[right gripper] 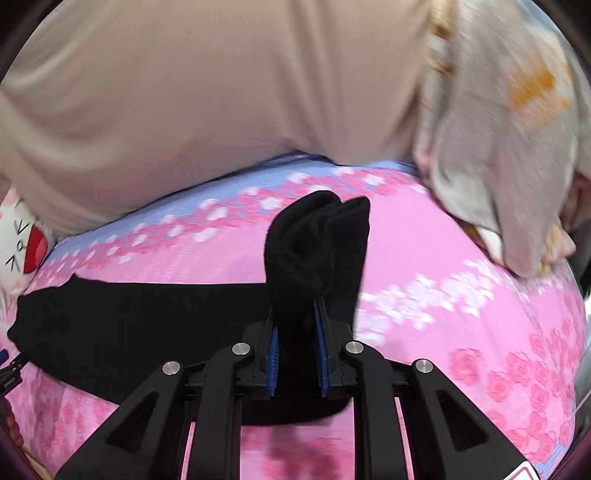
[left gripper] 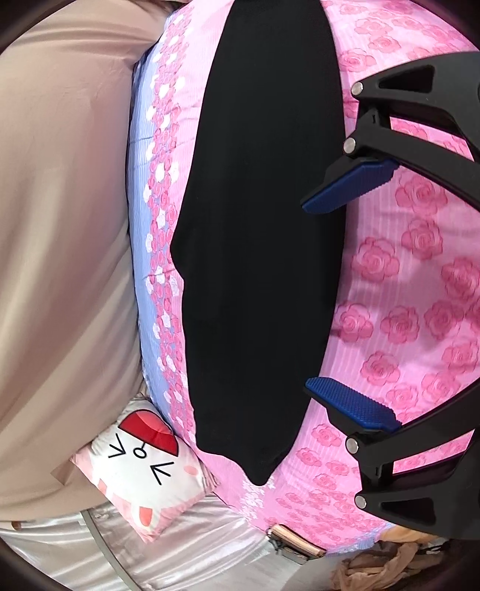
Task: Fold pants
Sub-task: 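Grasp the end of the folded black pants with the right gripper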
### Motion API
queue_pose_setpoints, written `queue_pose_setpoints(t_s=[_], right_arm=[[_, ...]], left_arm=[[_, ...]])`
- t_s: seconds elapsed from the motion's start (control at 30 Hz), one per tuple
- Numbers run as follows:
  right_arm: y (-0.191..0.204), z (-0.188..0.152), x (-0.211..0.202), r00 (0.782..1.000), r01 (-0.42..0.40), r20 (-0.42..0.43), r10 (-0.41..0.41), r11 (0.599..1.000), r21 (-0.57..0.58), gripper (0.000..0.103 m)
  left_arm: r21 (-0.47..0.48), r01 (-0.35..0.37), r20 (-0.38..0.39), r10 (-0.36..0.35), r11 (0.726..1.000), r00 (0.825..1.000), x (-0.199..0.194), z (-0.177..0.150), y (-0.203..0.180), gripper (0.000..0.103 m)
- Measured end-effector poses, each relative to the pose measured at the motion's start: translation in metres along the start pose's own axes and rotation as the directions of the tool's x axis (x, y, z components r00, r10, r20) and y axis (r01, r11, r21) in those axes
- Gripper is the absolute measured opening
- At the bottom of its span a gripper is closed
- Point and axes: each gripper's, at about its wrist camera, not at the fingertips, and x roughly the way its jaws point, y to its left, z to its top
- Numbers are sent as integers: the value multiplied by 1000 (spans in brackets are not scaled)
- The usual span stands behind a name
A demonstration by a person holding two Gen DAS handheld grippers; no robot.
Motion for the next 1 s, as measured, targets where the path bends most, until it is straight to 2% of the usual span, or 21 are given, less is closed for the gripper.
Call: queue_pose_setpoints(t_s=[0.23,0.37,0.6,1.0], right_arm=[[77,0,9,995,-93,-29,90,992,-83,16],[121,-5,18,988,-152,-59,146,979,-132,16],[185,-15,33,961,-268,-120,249,947,-180,15],[247,-41,64,940,-312,-219,263,921,-234,18]], left_arm=[[76,4,35,-7,997,999,0,2,-3,88],[71,18,24,-20,997,1000,5,3,-1,88],[56,22,-2,-22,998,1000,16,-1,11,88],[10,7,-42,-7,1000,999,31,-10,41,88]])
